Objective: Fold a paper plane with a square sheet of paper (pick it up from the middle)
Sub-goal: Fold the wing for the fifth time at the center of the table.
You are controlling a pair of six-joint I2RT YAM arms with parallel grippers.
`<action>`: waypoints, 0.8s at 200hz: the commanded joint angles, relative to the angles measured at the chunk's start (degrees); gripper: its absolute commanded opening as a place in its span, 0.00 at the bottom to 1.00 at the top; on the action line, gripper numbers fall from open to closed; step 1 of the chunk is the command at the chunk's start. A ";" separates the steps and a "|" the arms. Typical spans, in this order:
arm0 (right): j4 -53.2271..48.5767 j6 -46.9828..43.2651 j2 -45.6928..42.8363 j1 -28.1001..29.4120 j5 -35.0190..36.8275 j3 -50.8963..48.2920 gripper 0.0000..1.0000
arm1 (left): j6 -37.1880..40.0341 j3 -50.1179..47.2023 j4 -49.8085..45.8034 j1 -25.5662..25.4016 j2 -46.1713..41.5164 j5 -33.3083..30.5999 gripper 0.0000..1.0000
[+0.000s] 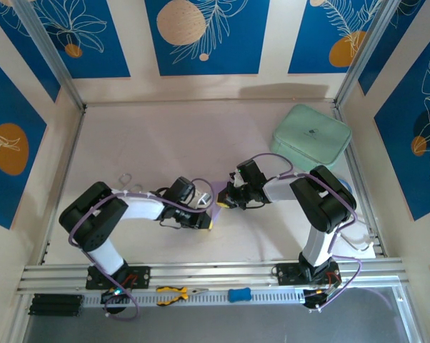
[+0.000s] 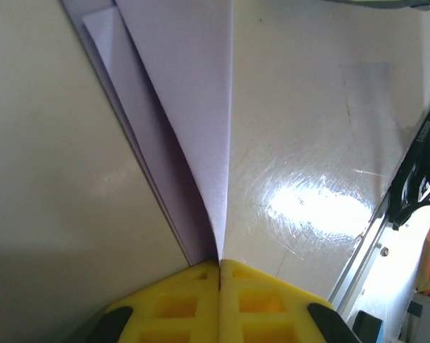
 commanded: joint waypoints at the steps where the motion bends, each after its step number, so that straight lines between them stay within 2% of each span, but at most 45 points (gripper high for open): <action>1: -7.67 0.61 1.87 -0.40 6.38 -2.13 0.05 | 1.70 -0.70 -7.68 -1.28 -0.20 -1.19 0.00; 18: -7.51 0.74 1.83 -0.39 6.47 -2.36 0.05 | 1.69 -0.45 -8.29 -1.81 0.17 -1.81 0.00; 26: -7.48 0.83 1.76 -0.39 6.53 -2.52 0.05 | 1.71 -0.59 -8.63 -2.05 0.06 -2.47 0.08; 31: -7.35 0.87 1.76 -0.39 6.55 -2.62 0.05 | 1.76 -0.65 -8.85 -2.20 -0.05 -2.83 0.10; 49: -7.37 0.85 1.57 -0.35 6.62 -2.81 0.05 | 1.64 -1.20 -9.19 -2.35 -0.57 -3.53 0.08; 67: -7.32 0.86 1.48 -0.39 6.71 -2.93 0.05 | 1.61 -1.61 -9.46 -2.69 -0.95 -4.00 0.00; 90: -7.43 0.90 1.30 -0.42 6.90 -3.02 0.05 | 1.36 -1.98 -9.37 -3.11 -1.26 -4.24 0.00; 98: -7.41 0.84 1.35 -0.40 6.90 -3.01 0.05 | 1.32 -2.08 -9.46 -3.35 -1.52 -4.71 0.08; 103: -7.45 0.89 1.26 -0.41 6.90 -2.97 0.05 | 1.33 -2.08 -9.70 -3.39 -1.56 -4.96 0.10; 126: -7.48 0.85 1.35 -0.48 6.90 -3.01 0.05 | 1.28 -2.42 -9.73 -3.63 -2.04 -5.36 0.00; 155: -7.32 0.93 1.32 -0.42 7.08 -3.17 0.05 | 0.93 -3.09 -9.32 -3.73 -2.35 -5.07 0.00; 160: -7.32 0.99 1.34 -0.43 7.07 -3.25 0.05 | 0.80 -3.21 -9.16 -3.75 -2.47 -5.07 0.03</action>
